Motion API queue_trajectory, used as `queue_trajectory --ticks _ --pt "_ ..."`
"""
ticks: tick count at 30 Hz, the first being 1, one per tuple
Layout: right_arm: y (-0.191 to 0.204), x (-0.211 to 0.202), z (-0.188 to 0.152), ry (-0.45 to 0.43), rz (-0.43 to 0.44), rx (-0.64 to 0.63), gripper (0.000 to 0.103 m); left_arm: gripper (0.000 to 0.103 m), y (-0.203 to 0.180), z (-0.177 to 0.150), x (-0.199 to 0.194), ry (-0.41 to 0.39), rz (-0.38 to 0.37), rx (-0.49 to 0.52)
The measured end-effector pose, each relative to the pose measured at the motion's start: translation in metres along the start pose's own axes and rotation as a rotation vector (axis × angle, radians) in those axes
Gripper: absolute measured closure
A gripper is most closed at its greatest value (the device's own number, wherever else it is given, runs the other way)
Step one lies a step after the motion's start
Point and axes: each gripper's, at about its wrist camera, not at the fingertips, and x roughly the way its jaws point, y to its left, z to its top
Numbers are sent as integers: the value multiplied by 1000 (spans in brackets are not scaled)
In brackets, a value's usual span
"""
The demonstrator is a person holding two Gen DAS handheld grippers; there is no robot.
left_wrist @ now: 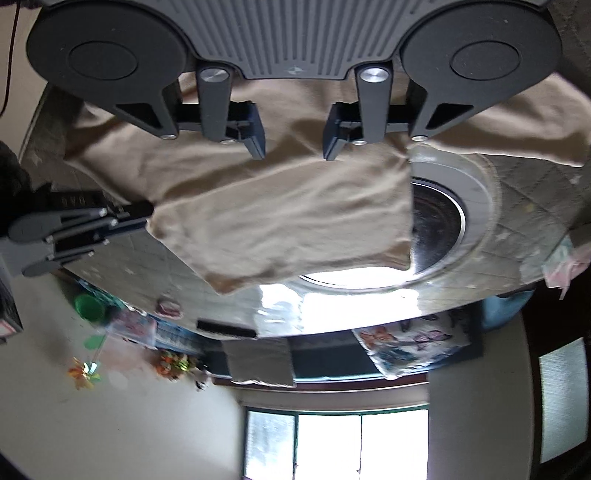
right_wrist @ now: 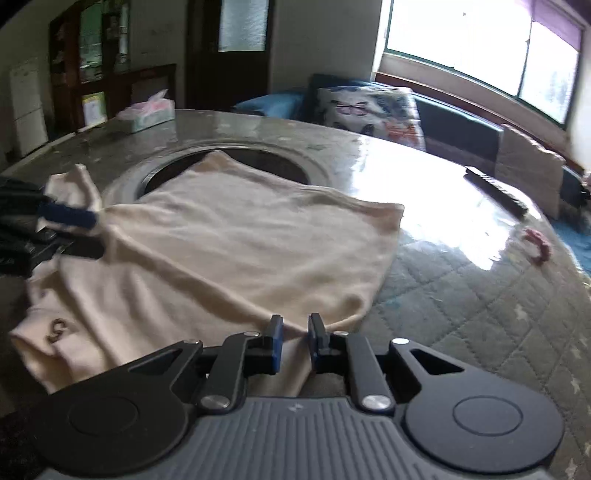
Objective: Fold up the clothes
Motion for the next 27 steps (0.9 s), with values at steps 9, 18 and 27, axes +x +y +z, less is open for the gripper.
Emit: queue_trajectory --ticks 9,18,27 --pt "7 -13 4 -50 35 -19 89 69 8 -5 12 19 0 -13" --pt "19 -8 1 -40 58 -28 84 56 26 -11 0 18 81 -44" --pt "56 -6 -2 -30 134 -110 73 39 26 -19 -6 18 113 -32"
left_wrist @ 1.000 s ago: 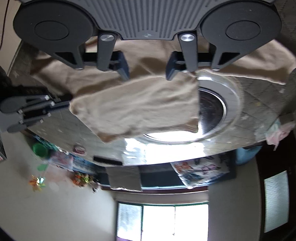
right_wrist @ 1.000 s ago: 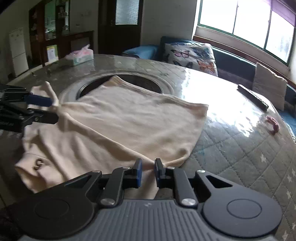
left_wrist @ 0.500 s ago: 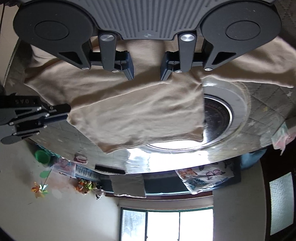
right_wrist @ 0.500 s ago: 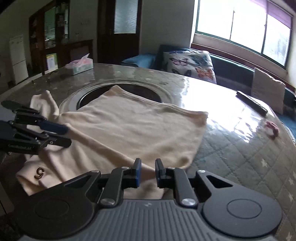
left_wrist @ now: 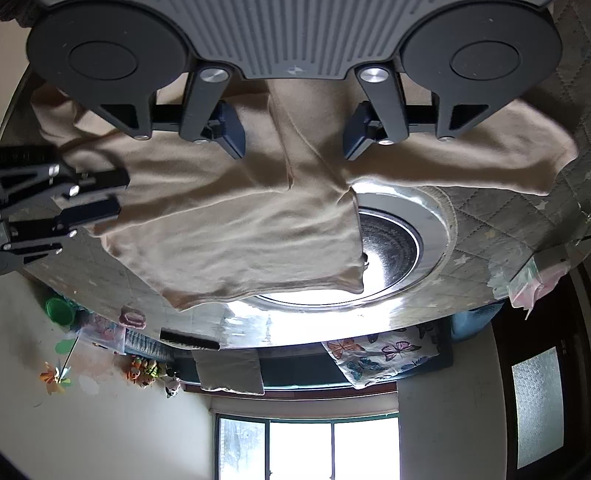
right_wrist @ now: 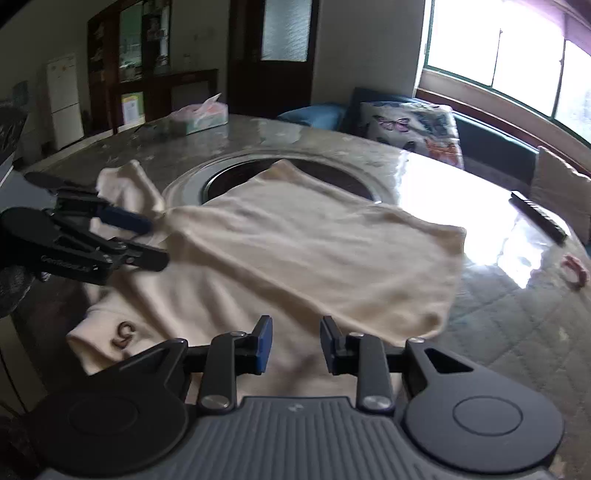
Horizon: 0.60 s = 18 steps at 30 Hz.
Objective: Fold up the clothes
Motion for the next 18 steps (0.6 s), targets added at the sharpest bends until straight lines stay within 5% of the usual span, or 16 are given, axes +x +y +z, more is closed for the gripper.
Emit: queue_trajectory --ticks 8,18 --pt "35 15 10 -10 44 -88 70 37 18 -1 -13 -23 47 -43" --pt "64 28 24 -24 110 -132 70 37 76 -7 -24 -23 212 -179"
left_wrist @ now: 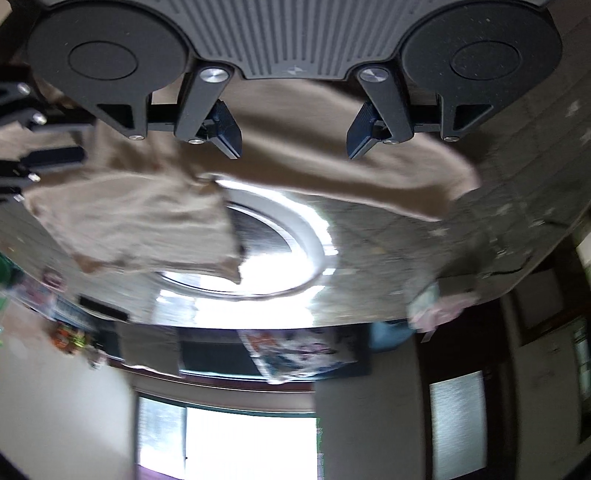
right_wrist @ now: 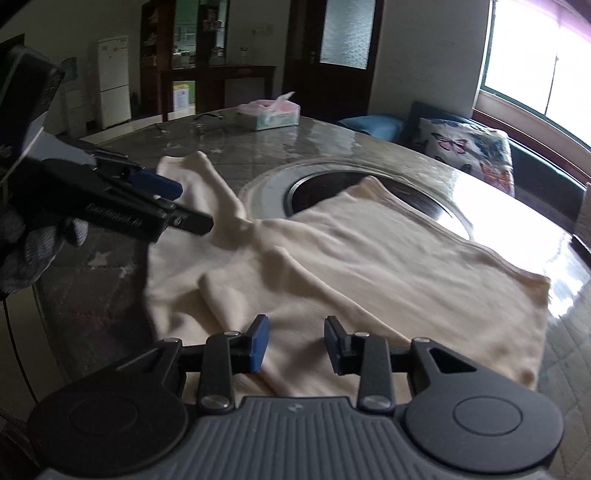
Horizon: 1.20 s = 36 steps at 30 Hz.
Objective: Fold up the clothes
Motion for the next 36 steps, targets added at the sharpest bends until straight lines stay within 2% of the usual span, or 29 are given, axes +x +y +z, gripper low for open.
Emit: queue_trajectory --ticks 12,18,20,23,25,27,31,36 --pt "19 14 14 -14 46 -38 69 37 63 1 6 9 166 -147" --pt "13 8 14 -18 44 -27 69 39 82 5 19 20 210 -229" --pt "12 5 14 -22 39 -24 69 45 87 8 23 21 226 -256" --pt "10 1 13 -29 33 -16 69 59 94 10 29 27 225 -297" --pt "7 -3 12 -37 27 -2 69 82 95 11 30 21 242 -302" --pt "4 -6 12 -44 20 7 69 95 98 10 30 14 235 -321" --pt "-3 -14 12 -56 14 32 69 99 88 10 17 -29 207 -314" --pt "-14 -18 12 -60 7 78 69 100 57 20 -8 -89 106 -251"
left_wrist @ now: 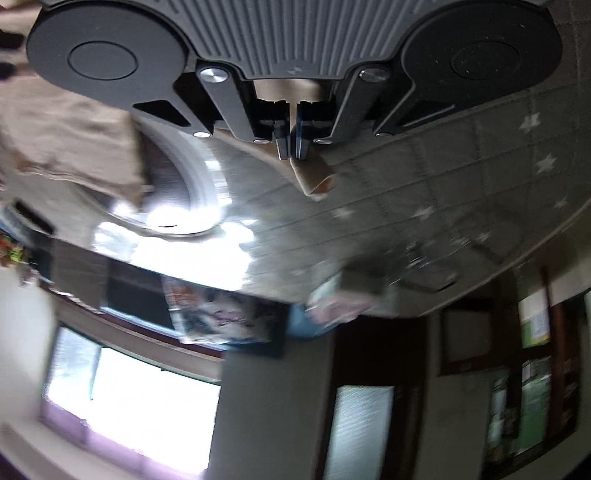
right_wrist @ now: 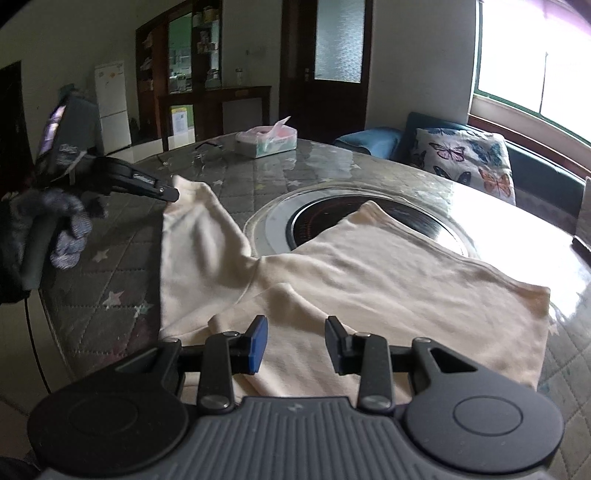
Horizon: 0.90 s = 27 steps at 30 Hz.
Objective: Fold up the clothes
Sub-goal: 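Grasp the sleeve near the left gripper and fold it across the body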
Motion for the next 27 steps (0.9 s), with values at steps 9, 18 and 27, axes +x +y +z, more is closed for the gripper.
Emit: queue_trajectory --ticks 9,18,27 --pt "-25 -16 -1 -28 -19 110 69 101 -85 -5 -43 -22 -285 163" --pt "-55 -42 -17 -55 -110 180 69 101 -165 -17 -77 -48 -537 317" --pt "-80 -53 -48 -27 -163 264 69 101 -214 -28 -74 -3 -699 406"
